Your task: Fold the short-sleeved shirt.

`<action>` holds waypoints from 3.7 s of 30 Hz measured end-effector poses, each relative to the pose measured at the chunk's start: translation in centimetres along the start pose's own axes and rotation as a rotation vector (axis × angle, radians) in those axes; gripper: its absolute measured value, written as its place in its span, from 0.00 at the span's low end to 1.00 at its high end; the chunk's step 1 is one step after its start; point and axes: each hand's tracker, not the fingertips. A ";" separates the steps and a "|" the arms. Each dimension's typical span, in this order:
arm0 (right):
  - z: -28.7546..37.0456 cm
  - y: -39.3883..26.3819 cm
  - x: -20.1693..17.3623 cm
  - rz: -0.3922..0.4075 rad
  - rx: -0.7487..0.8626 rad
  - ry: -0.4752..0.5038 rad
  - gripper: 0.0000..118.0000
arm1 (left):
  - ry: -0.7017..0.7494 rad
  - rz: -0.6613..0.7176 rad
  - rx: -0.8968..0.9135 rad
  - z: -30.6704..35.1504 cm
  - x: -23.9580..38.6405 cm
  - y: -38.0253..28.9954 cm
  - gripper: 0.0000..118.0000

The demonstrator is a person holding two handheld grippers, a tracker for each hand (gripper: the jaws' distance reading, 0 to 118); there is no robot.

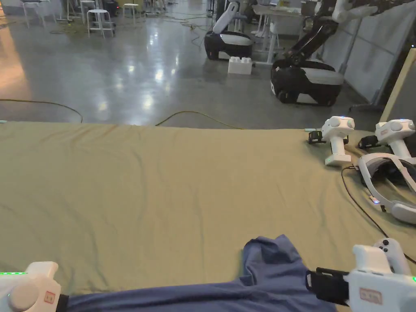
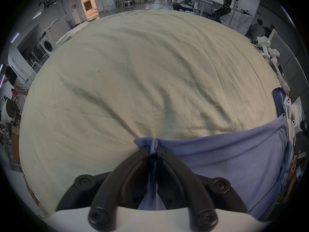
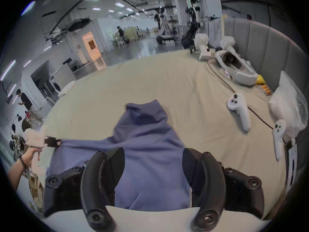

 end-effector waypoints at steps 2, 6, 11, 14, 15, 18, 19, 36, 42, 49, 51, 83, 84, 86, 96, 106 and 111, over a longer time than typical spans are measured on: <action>-4.3 1.7 0.9 0.007 -0.085 -0.073 0.64 | 0.003 -0.018 -0.001 0.0 0.2 0.1 0.09; -9.2 1.3 0.3 0.106 -0.308 -0.139 0.46 | -0.004 -0.023 -0.009 -0.2 0.1 0.0 0.09; -10.0 0.9 0.2 0.162 -0.213 -0.158 0.02 | 0.004 -0.031 -0.004 -0.2 0.2 -0.1 0.09; -7.6 1.0 0.0 0.136 -0.183 -0.110 0.02 | -0.062 0.012 0.088 2.7 -1.0 -0.9 0.05; -5.8 0.8 -0.4 0.149 -0.136 -0.103 0.02 | -0.096 0.021 0.156 4.4 -1.6 -1.8 0.05; 0.9 -1.1 -0.5 0.140 -0.023 -0.014 0.02 | -0.211 0.047 0.254 11.2 -3.6 -6.3 0.05; 3.3 -2.1 -0.8 0.124 0.001 -0.011 0.02 | -0.246 0.063 0.275 13.2 -4.4 -8.2 0.05; 15.4 -22.8 0.7 0.043 -0.007 -0.050 0.03 | -0.254 0.129 0.196 15.4 -6.2 -28.4 0.09; 16.1 -22.7 0.7 0.013 0.072 -0.056 0.71 | -0.142 0.086 0.402 19.7 -5.9 -29.4 0.87; 24.5 -18.1 -2.7 0.045 0.466 0.039 0.71 | -0.121 0.029 0.961 33.7 -1.7 -28.5 0.87; 27.2 -17.4 -4.3 0.090 0.575 0.051 0.71 | -0.063 0.029 1.050 36.8 -0.1 -28.6 0.87; 32.9 -18.8 -15.0 0.246 0.722 0.128 0.00 | -0.300 0.077 0.765 33.3 -2.5 -27.9 0.42; 32.7 -18.9 -14.9 0.222 0.698 0.146 0.00 | -0.353 0.134 0.672 30.4 -4.1 -27.4 0.79; 32.2 -19.2 -14.6 0.195 0.658 0.164 0.00 | -0.416 0.220 0.511 25.2 -6.3 -26.9 0.96; 29.8 -20.1 -13.5 0.135 0.558 0.156 0.00 | -0.699 0.665 0.202 9.3 -13.8 -27.2 0.96; 29.6 -19.7 -13.8 0.133 0.523 0.122 0.00 | -0.708 0.650 0.185 6.6 -10.0 -27.2 0.07; 29.5 -20.2 -13.7 0.139 0.500 0.118 0.00 | -0.717 0.700 0.244 8.6 -10.7 -27.5 0.07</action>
